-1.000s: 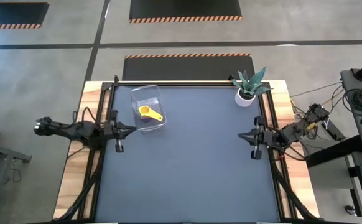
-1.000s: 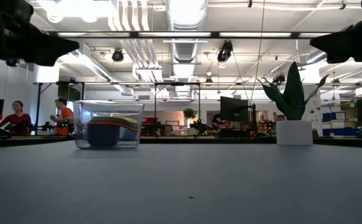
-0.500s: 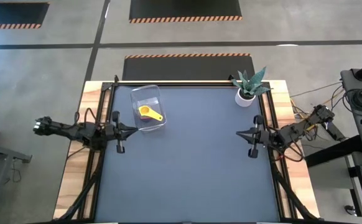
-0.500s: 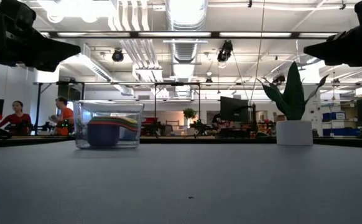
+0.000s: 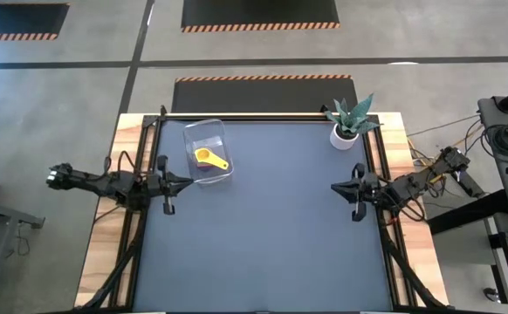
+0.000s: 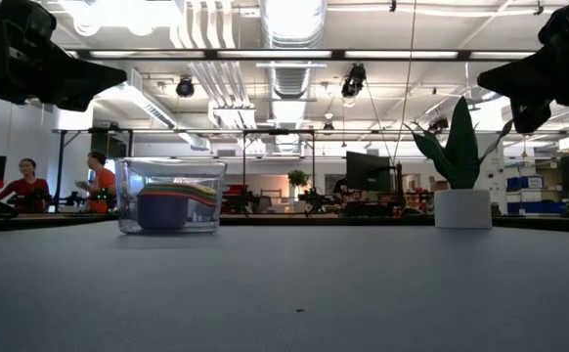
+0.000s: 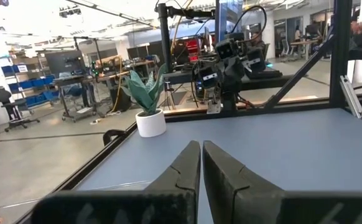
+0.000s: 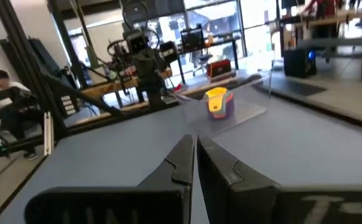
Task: Nest measuring cups in basket
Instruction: Return to Home Position
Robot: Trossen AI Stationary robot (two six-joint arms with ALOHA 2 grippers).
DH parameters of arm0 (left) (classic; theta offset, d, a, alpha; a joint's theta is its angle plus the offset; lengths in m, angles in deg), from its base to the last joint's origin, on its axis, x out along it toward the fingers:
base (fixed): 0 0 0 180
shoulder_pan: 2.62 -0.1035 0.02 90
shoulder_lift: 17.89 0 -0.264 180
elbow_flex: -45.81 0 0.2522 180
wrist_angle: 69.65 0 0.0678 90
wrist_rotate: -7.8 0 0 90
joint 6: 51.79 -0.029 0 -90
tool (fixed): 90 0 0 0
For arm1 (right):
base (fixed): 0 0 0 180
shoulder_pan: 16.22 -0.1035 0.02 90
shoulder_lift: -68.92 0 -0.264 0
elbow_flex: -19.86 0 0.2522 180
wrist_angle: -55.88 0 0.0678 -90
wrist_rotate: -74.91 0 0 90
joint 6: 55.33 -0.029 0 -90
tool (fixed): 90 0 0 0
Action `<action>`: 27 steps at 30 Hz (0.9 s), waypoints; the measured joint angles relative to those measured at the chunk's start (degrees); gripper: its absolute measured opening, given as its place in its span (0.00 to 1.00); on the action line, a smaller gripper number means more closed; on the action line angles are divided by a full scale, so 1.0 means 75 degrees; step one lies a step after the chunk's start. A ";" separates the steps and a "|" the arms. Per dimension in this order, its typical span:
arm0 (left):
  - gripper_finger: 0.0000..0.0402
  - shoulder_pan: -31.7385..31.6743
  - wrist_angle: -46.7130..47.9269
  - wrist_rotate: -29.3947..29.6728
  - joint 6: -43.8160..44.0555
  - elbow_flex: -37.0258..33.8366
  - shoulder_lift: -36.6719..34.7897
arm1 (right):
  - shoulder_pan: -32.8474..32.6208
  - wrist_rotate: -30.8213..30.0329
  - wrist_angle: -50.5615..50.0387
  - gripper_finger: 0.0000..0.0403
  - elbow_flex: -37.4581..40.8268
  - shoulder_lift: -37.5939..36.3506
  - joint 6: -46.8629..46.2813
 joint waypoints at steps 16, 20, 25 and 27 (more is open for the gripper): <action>0.00 0.0000 -0.0003 -0.0001 0.0000 0.0001 0.0008 | 0.2762 0.5396 -0.0089 0.02 0.0006 -0.0682 0.2998; 0.00 0.0000 -0.0003 -0.0001 0.0000 0.0002 0.0005 | 0.3475 0.6173 -0.0348 0.02 0.0009 -0.0685 0.3186; 0.00 0.0000 -0.0006 -0.0001 0.0000 0.0002 0.0005 | 0.3599 0.6186 -0.0356 0.02 0.0009 -0.0688 0.3683; 0.00 0.0000 -0.0003 -0.0001 0.0000 -0.0001 0.0005 | 0.3599 0.6186 -0.0359 0.02 0.0010 -0.0687 0.3945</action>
